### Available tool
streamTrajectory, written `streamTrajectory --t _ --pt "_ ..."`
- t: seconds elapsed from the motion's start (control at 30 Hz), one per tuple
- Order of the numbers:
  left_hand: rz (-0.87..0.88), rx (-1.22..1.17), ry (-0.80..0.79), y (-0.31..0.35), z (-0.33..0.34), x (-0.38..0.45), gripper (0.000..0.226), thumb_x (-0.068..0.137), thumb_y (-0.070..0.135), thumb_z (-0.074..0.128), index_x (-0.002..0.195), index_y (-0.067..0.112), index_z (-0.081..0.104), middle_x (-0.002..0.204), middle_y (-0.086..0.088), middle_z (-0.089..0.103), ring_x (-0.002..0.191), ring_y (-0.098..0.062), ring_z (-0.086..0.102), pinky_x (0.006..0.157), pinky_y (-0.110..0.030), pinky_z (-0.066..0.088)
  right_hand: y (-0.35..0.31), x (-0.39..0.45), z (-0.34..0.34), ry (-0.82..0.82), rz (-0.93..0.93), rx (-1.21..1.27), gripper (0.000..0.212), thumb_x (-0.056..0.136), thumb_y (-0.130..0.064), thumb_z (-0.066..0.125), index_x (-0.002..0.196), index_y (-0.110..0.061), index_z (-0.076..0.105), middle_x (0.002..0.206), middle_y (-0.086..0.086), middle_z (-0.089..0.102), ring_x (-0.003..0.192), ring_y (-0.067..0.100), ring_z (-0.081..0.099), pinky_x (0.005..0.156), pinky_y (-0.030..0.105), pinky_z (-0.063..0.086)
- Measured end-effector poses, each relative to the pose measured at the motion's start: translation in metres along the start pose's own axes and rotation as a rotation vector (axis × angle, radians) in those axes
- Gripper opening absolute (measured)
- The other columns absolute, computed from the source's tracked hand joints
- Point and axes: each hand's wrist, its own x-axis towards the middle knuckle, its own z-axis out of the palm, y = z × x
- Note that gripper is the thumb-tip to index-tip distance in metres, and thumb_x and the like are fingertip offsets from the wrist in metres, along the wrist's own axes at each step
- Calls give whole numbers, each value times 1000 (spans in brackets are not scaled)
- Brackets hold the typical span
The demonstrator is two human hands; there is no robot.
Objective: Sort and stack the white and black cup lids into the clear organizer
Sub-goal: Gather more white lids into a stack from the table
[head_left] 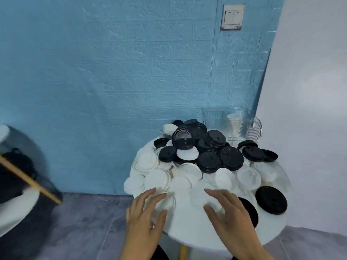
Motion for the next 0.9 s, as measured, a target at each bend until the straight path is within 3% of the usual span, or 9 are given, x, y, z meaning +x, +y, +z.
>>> streamTrajectory --t 0.1,0.2,0.27,0.4,0.7,0.8,0.9 --pt "-88 46 -58 -12 4 -9 43 84 64 54 125 55 60 142 22 47 131 0 36 98 -35 26 -10 1 16 -56 -16 23 34 94 -41 64 127 -48 58 118 -35 53 120 -8 43 97 8 31" --pt "-147 88 -114 -20 11 -14 55 77 82 54 129 68 47 145 32 33 132 9 23 103 -33 21 -19 3 32 -126 -45 34 35 96 -43 62 130 -46 58 121 -33 52 120 -6 44 99 10 32" --pt "-171 99 -138 -22 16 -16 60 73 87 55 129 69 44 144 36 29 133 7 24 104 -31 19 -22 5 41 -150 -45 44 35 97 -43 62 131 -45 57 121 -33 51 121 -7 42 100 9 32" --pt "-198 84 -90 -23 25 -15 66 70 87 60 130 61 53 140 27 41 134 -2 33 106 -30 18 -25 6 52 -168 -29 66 34 96 -40 64 129 -44 59 120 -35 51 120 -12 40 98 4 29" --pt "-236 72 -31 -15 36 -9 51 66 82 60 106 53 68 130 34 51 127 4 36 96 -25 15 -19 8 62 -152 -21 127 32 94 -34 69 124 -45 62 116 -31 57 120 -4 49 97 11 38" --pt "-230 24 5 -15 34 -10 46 61 81 63 100 56 67 123 37 53 123 8 39 95 -25 16 -20 7 63 -162 -23 123 33 93 -32 69 122 -46 62 116 -32 57 119 -5 49 96 8 37" --pt "-225 -18 32 -13 33 -11 44 56 75 69 95 54 70 120 31 61 122 -1 49 95 -28 19 -19 7 62 -158 -16 107 32 93 -30 70 122 -42 65 116 -32 56 119 -7 47 96 4 33"
